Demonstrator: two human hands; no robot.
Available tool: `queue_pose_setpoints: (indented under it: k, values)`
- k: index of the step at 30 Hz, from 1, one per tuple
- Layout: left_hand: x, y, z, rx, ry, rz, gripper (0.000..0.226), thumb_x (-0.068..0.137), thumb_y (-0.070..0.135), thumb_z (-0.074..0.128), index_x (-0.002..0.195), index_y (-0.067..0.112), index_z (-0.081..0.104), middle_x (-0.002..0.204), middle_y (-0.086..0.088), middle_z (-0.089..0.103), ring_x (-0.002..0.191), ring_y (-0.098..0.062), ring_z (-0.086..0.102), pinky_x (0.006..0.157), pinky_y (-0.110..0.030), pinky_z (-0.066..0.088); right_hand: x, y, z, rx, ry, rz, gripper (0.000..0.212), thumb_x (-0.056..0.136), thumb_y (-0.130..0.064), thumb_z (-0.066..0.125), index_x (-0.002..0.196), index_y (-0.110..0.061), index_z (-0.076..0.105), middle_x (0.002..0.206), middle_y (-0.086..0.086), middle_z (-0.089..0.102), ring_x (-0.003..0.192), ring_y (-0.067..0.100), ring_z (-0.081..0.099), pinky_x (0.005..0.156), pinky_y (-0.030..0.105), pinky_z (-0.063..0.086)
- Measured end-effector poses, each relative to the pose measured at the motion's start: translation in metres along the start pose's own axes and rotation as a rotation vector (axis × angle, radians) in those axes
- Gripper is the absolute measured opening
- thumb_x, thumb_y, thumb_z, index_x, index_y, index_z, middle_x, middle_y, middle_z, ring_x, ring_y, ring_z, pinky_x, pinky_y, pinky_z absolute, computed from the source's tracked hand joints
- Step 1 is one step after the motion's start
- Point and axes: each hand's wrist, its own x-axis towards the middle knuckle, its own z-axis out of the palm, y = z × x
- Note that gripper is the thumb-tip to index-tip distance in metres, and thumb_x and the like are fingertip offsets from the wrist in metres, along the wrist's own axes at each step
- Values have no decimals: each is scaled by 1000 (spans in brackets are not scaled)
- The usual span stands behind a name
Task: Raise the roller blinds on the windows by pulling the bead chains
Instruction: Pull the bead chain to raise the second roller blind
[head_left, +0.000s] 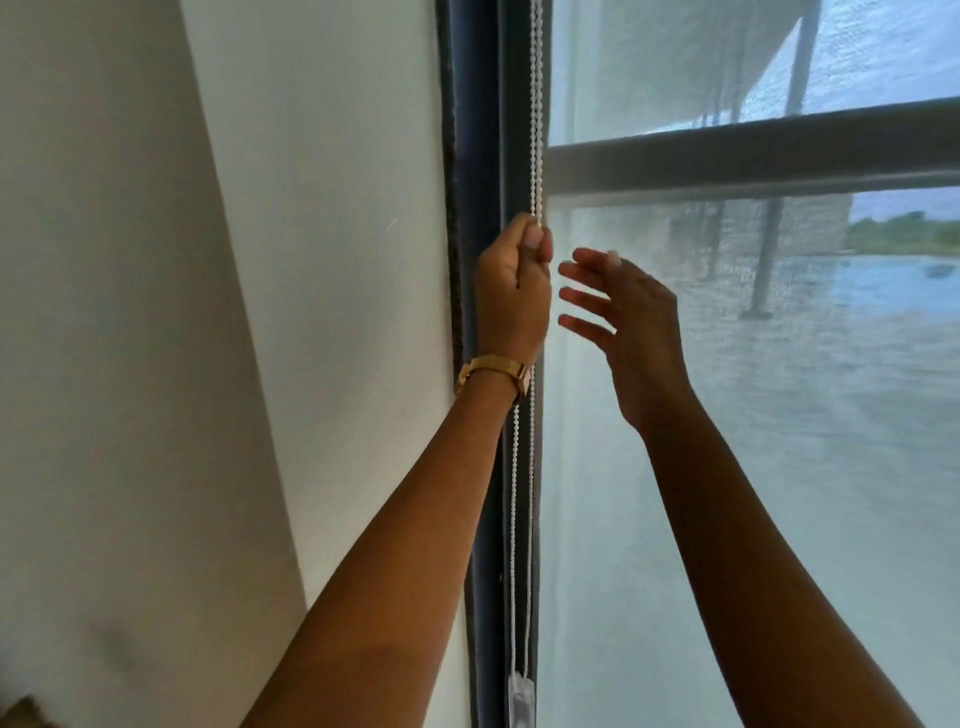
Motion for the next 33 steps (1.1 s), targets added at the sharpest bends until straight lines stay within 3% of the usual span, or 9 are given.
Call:
queue_pose_setpoints:
  k: [2, 4, 8, 12, 16, 19, 23, 29, 33]
  values:
    - [-29, -8, -3, 5, -3, -79, 27, 97, 13, 39, 107, 0, 61, 98, -7, 65, 93, -12, 59, 88, -23, 49, 12, -25, 12, 12, 8, -76, 27, 98, -31, 41, 109, -17, 61, 113, 2, 68, 109, 19, 65, 94, 36, 54]
    - [-54, -19, -6, 11, -16, -117, 29, 96, 13, 41, 105, -4, 62, 93, -16, 66, 90, -24, 62, 86, -34, 52, 25, -51, 26, 18, -20, -142, 24, 97, -30, 44, 106, -15, 60, 112, 5, 66, 109, 22, 63, 95, 38, 54]
    - [-92, -43, -15, -5, -91, -148, 32, 95, 7, 37, 67, 1, 49, 53, 1, 36, 52, -10, 38, 55, -17, 36, 47, -91, 46, 29, -107, -204, 17, 99, -26, 38, 100, -15, 52, 107, 6, 60, 101, 25, 64, 90, 36, 55]
    - [-115, -68, -24, 30, -151, -214, 30, 95, 0, 36, 70, -6, 52, 57, -6, 40, 57, -15, 39, 57, -16, 36, 71, -115, 50, 165, -173, -120, 19, 100, -21, 36, 101, -14, 53, 96, 2, 65, 100, 26, 67, 72, 26, 56]
    - [-116, -84, -22, 162, -228, -205, 27, 92, -3, 37, 70, -4, 52, 63, -18, 47, 63, -18, 44, 63, -24, 38, 97, -123, 71, 165, -90, -30, 29, 100, -15, 30, 92, -5, 55, 72, 3, 61, 57, 12, 53, 50, 21, 44]
    - [-100, -94, -24, 256, -345, -223, 29, 92, 0, 35, 67, 9, 49, 63, -6, 50, 61, -14, 45, 62, -20, 37, 100, -109, 88, -77, -4, -183, 32, 96, -6, 33, 83, -13, 62, 59, -4, 49, 49, 7, 38, 44, 18, 31]
    - [-63, -92, -30, 241, -556, -375, 26, 96, 18, 31, 80, 15, 52, 63, -3, 57, 58, -13, 52, 53, -22, 39, 108, -99, 91, -223, 104, -378, 35, 75, 8, 31, 55, -19, 38, 55, -4, 37, 54, 11, 37, 51, 26, 30]
    - [15, -28, -21, -137, -348, -371, 54, 98, 44, 17, 121, 11, 54, 113, -8, 62, 101, -23, 60, 87, -37, 49, 115, -75, 85, -207, 138, -413, 36, 74, 9, 33, 55, -22, 36, 53, -5, 34, 51, 10, 35, 50, 25, 28]
    - [72, 13, -18, -287, -156, -273, 64, 97, 50, 13, 126, 8, 53, 124, -13, 62, 106, -23, 61, 83, -31, 50, 99, -40, 78, -178, 75, -387, 38, 78, 12, 36, 59, -20, 40, 56, -4, 41, 50, 3, 40, 49, 16, 35]
